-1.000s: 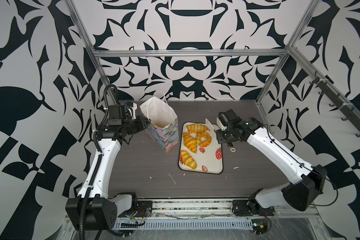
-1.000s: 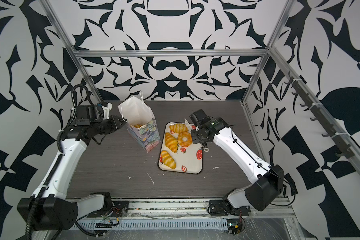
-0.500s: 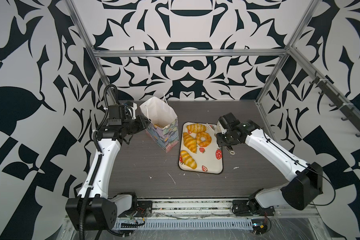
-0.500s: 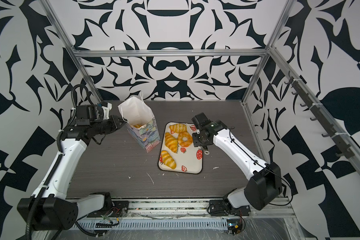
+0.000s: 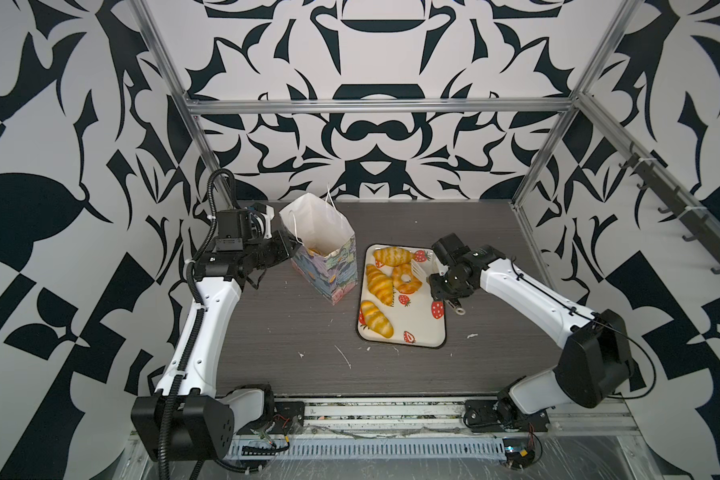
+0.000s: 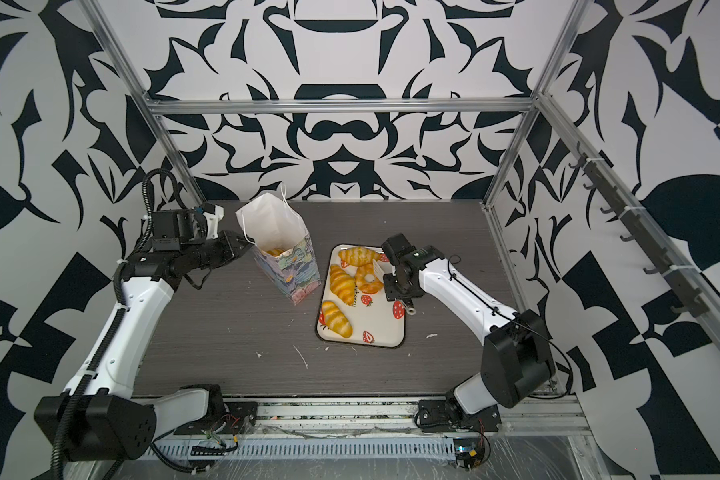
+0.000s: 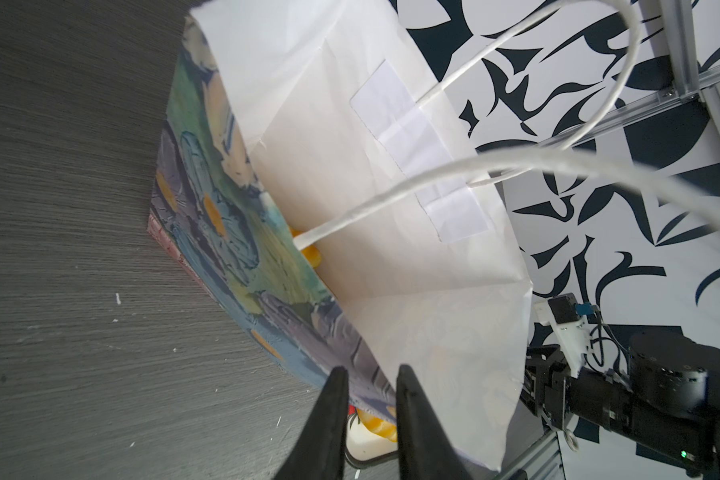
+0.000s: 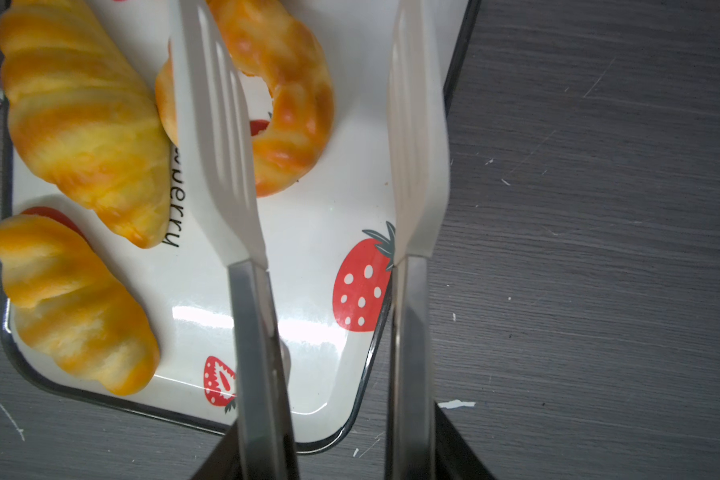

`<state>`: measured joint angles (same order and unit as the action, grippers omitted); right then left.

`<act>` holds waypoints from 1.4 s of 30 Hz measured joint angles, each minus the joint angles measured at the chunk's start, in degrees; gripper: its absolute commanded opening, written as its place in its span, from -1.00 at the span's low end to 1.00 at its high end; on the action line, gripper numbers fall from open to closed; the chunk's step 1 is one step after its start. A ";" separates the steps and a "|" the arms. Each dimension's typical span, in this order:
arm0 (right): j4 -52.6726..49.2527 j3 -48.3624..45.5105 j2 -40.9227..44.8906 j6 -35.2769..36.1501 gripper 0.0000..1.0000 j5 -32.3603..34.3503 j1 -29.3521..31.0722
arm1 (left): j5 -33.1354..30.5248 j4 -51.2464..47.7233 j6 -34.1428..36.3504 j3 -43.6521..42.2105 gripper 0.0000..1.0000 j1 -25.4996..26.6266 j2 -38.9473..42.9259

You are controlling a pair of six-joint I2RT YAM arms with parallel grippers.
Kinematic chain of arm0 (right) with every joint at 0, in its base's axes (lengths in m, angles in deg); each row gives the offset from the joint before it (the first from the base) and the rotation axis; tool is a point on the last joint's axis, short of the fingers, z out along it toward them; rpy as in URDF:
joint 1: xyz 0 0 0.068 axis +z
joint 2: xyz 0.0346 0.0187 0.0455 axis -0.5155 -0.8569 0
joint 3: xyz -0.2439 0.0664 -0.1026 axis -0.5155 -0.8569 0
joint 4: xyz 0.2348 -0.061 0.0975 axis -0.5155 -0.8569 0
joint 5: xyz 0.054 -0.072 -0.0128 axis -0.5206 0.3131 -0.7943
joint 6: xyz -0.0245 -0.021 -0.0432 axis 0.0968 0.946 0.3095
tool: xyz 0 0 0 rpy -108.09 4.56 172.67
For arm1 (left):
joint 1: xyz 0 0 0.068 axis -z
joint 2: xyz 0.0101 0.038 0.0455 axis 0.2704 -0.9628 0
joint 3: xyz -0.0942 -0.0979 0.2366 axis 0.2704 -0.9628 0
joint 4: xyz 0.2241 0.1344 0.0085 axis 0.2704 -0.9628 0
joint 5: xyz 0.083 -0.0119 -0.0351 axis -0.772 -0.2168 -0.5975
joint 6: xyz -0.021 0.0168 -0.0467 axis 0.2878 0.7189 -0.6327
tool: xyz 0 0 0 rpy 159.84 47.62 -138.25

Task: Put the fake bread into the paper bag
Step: 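Lower the tongs around the ring-shaped bun on the tray's far side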

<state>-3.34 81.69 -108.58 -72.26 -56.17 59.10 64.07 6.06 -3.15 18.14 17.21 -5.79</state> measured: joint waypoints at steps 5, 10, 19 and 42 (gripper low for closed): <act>1.38 -0.68 -1.03 -0.04 0.04 -0.68 -0.13 | 0.00 0.00 0.02 0.00 -0.51 0.00 0.00; 2.08 -1.53 -1.77 -0.20 0.02 -1.16 -0.13 | 0.00 0.00 0.02 0.00 -0.51 0.00 0.00; 3.65 -1.66 -3.41 -0.26 -0.02 -1.64 -0.15 | 0.00 0.00 0.11 0.00 -0.51 0.00 0.00; 5.86 -1.64 -5.77 -0.22 -0.13 -3.02 -1.03 | -0.02 -0.04 0.20 0.00 -0.51 0.00 0.04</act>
<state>2.52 80.05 -114.35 -72.47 -59.19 58.08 64.05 6.02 -2.95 18.14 17.21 -5.74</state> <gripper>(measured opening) 0.440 0.247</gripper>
